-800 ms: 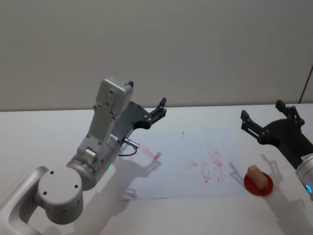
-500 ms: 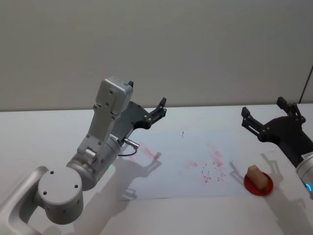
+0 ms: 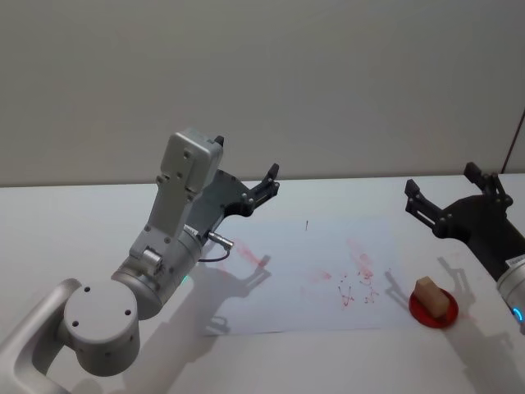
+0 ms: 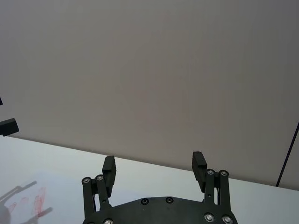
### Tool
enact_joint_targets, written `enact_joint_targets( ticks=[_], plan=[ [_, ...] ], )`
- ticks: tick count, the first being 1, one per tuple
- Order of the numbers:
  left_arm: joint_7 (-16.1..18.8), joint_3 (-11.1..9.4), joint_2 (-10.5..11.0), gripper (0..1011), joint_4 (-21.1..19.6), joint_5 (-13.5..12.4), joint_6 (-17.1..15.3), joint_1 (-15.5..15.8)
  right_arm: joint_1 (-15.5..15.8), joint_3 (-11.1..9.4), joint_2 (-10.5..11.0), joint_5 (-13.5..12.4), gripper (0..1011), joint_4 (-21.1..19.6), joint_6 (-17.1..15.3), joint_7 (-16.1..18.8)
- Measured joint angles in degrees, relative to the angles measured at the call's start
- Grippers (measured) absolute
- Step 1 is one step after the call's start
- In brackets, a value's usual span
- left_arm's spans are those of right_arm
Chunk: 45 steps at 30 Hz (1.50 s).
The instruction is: Use the one hand to pick up the stamp and affix it onto the A4 paper.
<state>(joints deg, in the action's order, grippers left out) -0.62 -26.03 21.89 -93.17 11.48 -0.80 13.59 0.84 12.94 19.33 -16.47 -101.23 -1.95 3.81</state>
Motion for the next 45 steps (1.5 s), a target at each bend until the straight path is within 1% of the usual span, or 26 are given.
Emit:
enact_joint_targets(
  ticks=[11,13,17,18,20,21,23,24,25,26,29,30,31,32,34,38,41,45],
  plan=[
    [0.00,0.00,0.00,1001,0.00,0.00,0.00,0.00,0.09,-0.04,0.06,0.00,1001,0.00,0.00,0.03],
    [0.00,0.00,0.00,1001,0.00,0.00,0.00,0.00,0.58,-0.18,0.35,-0.25,1001,-0.34,0.05,-0.06],
    [0.00,0.00,0.00,1001,0.00,0.00,0.00,0.00,2.51,-0.71,1.52,-1.35,1001,-1.75,0.30,-0.79],
    [0.00,0.00,0.00,1001,0.00,0.00,0.00,0.00,3.74,-1.05,2.23,-2.09,1001,-2.52,0.45,-1.29],
    [0.00,0.00,0.00,1001,0.00,0.00,0.00,0.00,4.91,-1.35,2.93,-2.85,1001,-3.24,0.65,-1.72],
    [0.00,0.00,0.00,1001,0.00,0.00,0.00,0.00,6.38,-1.77,3.79,-3.76,1001,-4.07,0.88,-2.21],
    [0.00,0.00,0.00,1001,0.00,0.00,0.00,0.00,8.10,-2.27,4.81,-4.79,1001,-4.96,1.16,-2.67],
    [0.00,0.00,0.00,1001,0.00,0.00,0.00,0.00,10.01,-2.86,5.95,-6.02,1001,-5.90,1.45,-3.14],
    [0.00,0.00,0.00,1001,0.00,0.00,0.00,0.00,10.63,-3.05,6.33,-6.33,1001,-6.19,1.52,-3.24],
    [0.00,0.00,0.00,1001,0.00,0.00,0.00,0.00,12.15,-3.57,7.31,-7.59,1001,-6.84,1.73,-3.52],
    [0.00,0.00,0.00,1001,0.00,0.00,0.00,0.00,14.34,-4.40,8.81,-9.21,1001,-7.67,1.84,-3.62],
    [0.00,0.00,0.00,1001,0.00,0.00,0.00,0.00,15.43,-4.88,9.63,-10.36,1001,-8.02,1.86,-3.60],
    [0.00,0.00,0.00,1001,0.00,0.00,0.00,0.00,15.43,-4.88,9.63,-10.36,1001,-8.02,1.86,-3.60],
    [0.00,0.00,0.00,1001,0.00,0.00,0.00,0.00,16.45,-5.35,10.52,-11.27,1001,-8.23,1.85,-3.41],
    [0.00,0.00,0.00,1001,0.00,0.00,0.00,0.00,17.30,-5.84,11.39,-12.44,1001,-8.35,1.65,-2.90],
    [0.00,0.00,0.00,1001,0.00,0.00,0.00,0.00,17.86,-6.41,12.50,-14.07,1001,-8.11,0.70,-1.48],
    [0.00,0.00,0.00,1001,0.00,0.00,0.00,0.00,17.80,-6.53,12.83,-14.61,1001,-7.68,0.05,-0.53],
    [0.00,0.00,0.00,1001,0.00,0.00,0.00,0.00,16.58,-6.50,13.14,-15.15,1001,-6.15,-1.77,2.38]
  ],
)
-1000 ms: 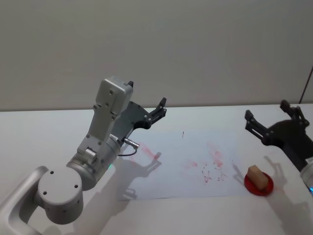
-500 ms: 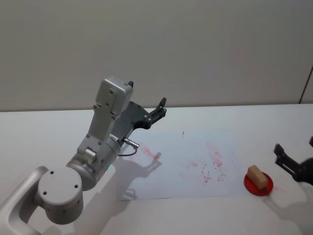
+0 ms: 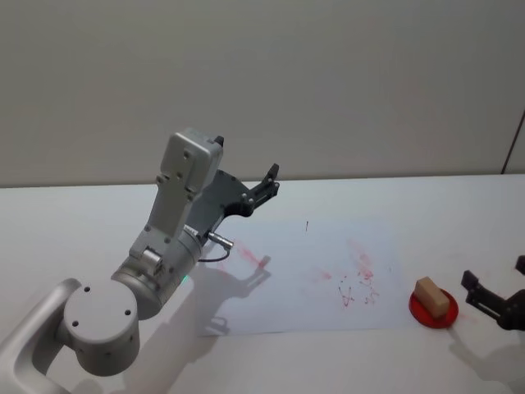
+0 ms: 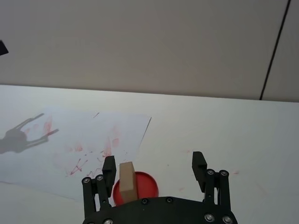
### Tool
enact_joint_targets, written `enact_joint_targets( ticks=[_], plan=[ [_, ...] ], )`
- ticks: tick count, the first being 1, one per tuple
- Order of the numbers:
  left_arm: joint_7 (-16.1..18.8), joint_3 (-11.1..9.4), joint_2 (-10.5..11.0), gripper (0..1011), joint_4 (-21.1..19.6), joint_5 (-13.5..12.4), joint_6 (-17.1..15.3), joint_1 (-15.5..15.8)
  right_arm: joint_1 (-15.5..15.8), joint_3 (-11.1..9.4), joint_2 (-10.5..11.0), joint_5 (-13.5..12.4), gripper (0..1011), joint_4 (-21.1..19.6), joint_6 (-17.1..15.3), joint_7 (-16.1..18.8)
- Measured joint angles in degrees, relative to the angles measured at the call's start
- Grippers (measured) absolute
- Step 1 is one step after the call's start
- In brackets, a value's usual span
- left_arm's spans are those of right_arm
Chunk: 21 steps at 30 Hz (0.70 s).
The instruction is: Use the one hand to pick up the stamp and affix it onto the A4 paper.
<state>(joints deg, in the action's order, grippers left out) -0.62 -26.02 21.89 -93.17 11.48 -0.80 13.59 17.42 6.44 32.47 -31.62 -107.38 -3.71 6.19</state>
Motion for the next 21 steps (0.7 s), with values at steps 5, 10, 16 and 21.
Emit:
enact_joint_targets(
  ticks=[5,10,16,21],
  plan=[
    [0.00,0.00,0.00,1001,0.00,0.00,0.00,0.00,-1.74,0.57,-0.22,0.19,1001,1.63,-1.81,3.09],
    [0.00,0.00,0.00,1001,0.00,0.00,0.00,0.00,-4.01,1.45,-0.89,1.34,1001,3.49,-4.44,6.57],
    [0.00,0.00,0.00,1001,0.00,0.00,0.00,0.00,-5.81,2.26,-1.54,2.55,1001,4.90,-6.69,8.74],
    [0.00,0.00,0.00,1001,0.00,0.00,0.00,0.00,-6.96,2.82,-2.01,3.52,1001,5.72,-8.78,9.64]
  ],
)
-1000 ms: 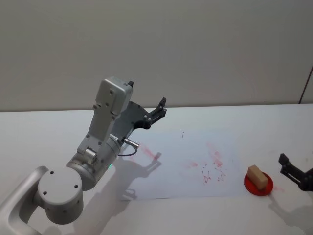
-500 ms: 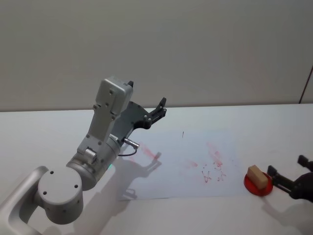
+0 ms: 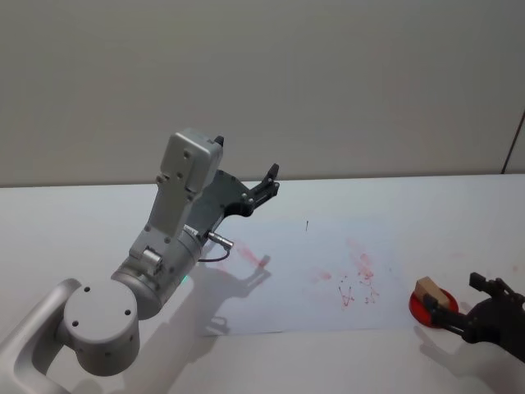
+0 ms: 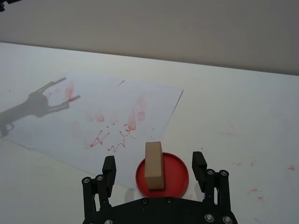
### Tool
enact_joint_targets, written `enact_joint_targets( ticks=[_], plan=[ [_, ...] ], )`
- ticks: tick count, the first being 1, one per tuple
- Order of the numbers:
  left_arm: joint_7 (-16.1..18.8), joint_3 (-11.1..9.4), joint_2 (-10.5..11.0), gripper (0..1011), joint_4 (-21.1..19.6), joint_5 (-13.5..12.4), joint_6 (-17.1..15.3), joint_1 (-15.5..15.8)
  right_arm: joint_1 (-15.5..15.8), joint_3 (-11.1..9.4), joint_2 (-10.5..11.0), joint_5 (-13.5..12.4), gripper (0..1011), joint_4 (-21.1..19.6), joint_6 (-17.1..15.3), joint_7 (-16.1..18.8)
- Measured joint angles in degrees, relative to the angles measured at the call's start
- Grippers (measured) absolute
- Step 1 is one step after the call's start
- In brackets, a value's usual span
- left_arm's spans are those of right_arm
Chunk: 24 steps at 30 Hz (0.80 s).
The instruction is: Use the one hand to pick up the stamp and affix it onto the A4 paper.
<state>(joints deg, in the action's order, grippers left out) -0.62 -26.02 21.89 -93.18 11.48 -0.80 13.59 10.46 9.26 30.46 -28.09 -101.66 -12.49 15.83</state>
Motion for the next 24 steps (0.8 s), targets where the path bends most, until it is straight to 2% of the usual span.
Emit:
enact_joint_targets(
  ticks=[10,24],
  plan=[
    [0.00,0.00,0.00,1001,0.00,0.00,0.00,0.00,-1.74,0.78,-0.91,2.01,1001,0.99,-2.60,-0.17],
    [0.00,0.00,0.00,1001,0.00,0.00,0.00,0.00,-4.30,1.87,-2.25,4.53,984,2.89,-4.51,1.15]
  ],
)
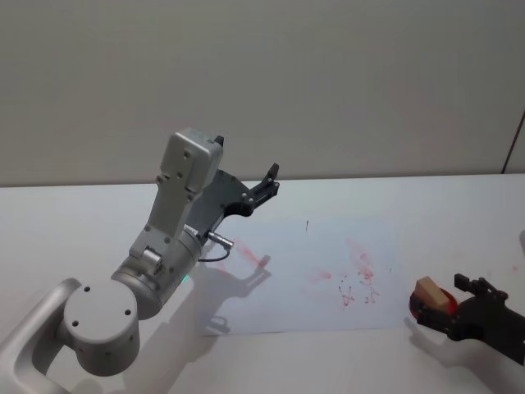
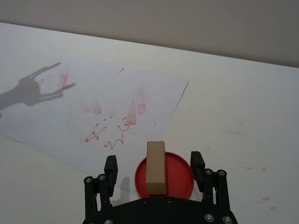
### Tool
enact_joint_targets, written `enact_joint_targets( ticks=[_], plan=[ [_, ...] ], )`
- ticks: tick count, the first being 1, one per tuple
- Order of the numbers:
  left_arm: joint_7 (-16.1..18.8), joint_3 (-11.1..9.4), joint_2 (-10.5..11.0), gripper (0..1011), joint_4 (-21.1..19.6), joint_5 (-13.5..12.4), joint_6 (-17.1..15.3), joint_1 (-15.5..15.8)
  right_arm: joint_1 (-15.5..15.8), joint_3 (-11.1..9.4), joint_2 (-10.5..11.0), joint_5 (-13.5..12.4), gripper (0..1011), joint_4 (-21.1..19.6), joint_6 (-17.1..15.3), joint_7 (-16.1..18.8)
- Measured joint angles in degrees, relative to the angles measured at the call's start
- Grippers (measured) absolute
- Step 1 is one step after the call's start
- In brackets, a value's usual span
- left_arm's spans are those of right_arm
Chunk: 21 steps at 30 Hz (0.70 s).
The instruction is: Use the one hand to pick up the stamp and affix it onto the A4 paper.
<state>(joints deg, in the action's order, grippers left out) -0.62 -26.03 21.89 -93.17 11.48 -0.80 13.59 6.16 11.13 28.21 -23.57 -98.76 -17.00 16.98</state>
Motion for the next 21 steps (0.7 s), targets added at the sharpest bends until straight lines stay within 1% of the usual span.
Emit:
enact_joint_targets(
  ticks=[4,5,9,10,12,13,16,18,19,21],
  plan=[
    [0.00,0.00,0.00,1001,0.00,0.00,0.00,0.00,-0.39,0.15,-0.22,0.37,907,0.31,-0.31,0.23],
    [0.00,0.00,0.00,1001,0.00,0.00,0.00,0.00,-0.52,0.22,-0.29,0.49,857,0.39,-0.38,0.32],
    [0.00,0.00,0.00,1001,0.00,0.00,0.00,0.00,-0.77,0.33,-0.43,0.74,770,0.59,-0.56,0.51],
    [0.00,0.00,0.00,1001,0.00,0.00,0.00,0.00,-0.86,0.36,-0.47,0.83,716,0.64,-0.61,0.55],
    [0.00,0.00,0.00,1001,0.00,0.00,0.00,0.00,-0.89,0.37,-0.49,0.86,704,0.67,-0.64,0.57],
    [0.00,0.00,0.00,1001,0.00,0.00,0.00,0.00,-0.99,0.42,-0.54,0.95,597,0.75,-0.71,0.62],
    [0.00,0.00,0.00,1001,0.00,0.00,0.00,0.00,-1.09,0.46,-0.60,1.06,538,0.83,-0.79,0.68],
    [0.00,0.00,0.00,1001,0.00,0.00,0.00,0.00,-1.16,0.49,-0.64,1.11,453,0.87,-0.82,0.73],
    [0.00,0.00,0.00,1001,0.00,0.00,0.00,0.00,-1.17,0.49,-0.64,1.12,444,0.89,-0.83,0.74],
    [0.00,0.00,0.00,1001,0.00,0.00,0.00,0.00,-1.23,0.50,-0.67,1.16,358,0.92,-0.86,0.77]
  ],
)
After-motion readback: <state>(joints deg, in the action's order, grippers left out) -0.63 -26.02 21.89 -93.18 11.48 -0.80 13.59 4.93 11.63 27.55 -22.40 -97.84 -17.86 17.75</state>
